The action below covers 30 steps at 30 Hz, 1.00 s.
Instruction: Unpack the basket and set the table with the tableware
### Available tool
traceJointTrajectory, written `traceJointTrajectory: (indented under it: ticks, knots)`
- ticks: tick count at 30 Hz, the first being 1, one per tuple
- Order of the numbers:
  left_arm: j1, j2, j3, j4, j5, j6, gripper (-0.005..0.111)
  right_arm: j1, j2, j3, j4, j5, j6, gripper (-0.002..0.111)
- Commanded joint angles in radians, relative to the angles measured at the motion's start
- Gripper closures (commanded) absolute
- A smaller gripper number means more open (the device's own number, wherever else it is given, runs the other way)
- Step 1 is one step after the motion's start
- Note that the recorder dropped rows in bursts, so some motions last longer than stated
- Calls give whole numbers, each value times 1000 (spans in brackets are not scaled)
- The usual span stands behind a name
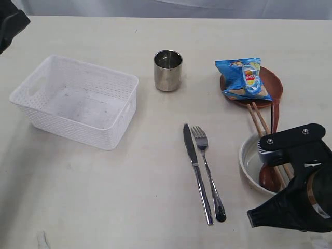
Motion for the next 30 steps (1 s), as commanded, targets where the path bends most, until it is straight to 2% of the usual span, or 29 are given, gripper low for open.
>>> traceJointTrajectory:
  ticks: [1,27,30]
  knots:
    - [3,1,6,5,-10,-5,107,-7,-3,4,-3,-1,4,109]
    - [3,1,6,5,-8,-4,107,-7,-3,-2,-29,-1,8,109]
    - [3,1,6,5,-8,-4,107,-7,-3,-35,-51,56,-25,109]
